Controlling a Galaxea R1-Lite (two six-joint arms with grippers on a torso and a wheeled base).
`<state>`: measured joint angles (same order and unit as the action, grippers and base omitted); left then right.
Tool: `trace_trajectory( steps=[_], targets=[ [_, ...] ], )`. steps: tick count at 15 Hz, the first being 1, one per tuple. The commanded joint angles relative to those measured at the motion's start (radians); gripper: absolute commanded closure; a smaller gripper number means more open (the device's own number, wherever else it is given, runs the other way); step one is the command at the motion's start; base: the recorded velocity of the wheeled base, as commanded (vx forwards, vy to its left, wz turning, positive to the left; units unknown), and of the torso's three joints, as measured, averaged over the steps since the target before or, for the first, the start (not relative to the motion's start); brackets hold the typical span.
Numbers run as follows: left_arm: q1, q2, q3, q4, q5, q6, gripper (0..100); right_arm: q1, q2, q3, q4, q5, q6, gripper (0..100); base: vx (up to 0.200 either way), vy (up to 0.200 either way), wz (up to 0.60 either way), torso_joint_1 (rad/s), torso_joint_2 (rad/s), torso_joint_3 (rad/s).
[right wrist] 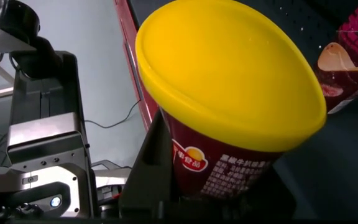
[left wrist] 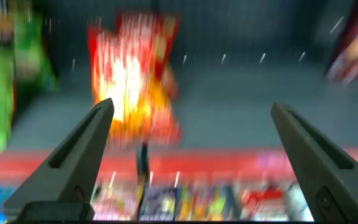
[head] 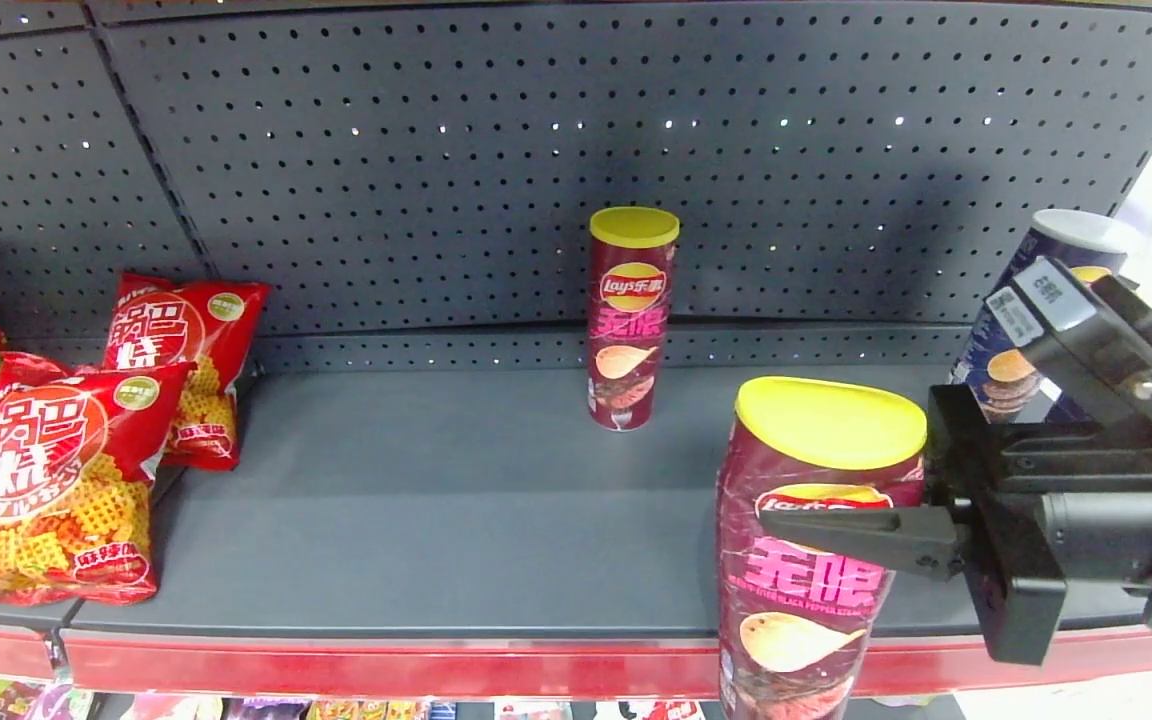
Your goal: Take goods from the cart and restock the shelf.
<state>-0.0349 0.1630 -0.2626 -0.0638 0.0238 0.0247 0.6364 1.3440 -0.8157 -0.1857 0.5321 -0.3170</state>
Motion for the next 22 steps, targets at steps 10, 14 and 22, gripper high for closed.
trace_trajectory(
  steps=[10, 14, 22],
  targets=[
    [-0.095, 1.098, -0.274, -0.473, -0.472, 0.215, 0, 0.012, -0.016, -0.122, 0.0, 0.002, 0.096, 100, 0.0, 0.0, 0.0, 0.0, 0.0, 0.0],
    [-0.12, 1.34, -0.512, -0.393, -0.512, 0.268, 0, 0.045, -0.028, -0.138, 0.0, -0.004, 0.141, 100, 0.0, 0.0, 0.0, 0.0, 0.0, 0.0],
    [-0.367, 1.633, -0.684, -0.577, -0.708, 0.271, 0, 0.036, -0.002, -0.12, 0.0, -0.004, 0.147, 100, 0.0, 0.0, 0.0, 0.0, 0.0, 0.0]
  ],
)
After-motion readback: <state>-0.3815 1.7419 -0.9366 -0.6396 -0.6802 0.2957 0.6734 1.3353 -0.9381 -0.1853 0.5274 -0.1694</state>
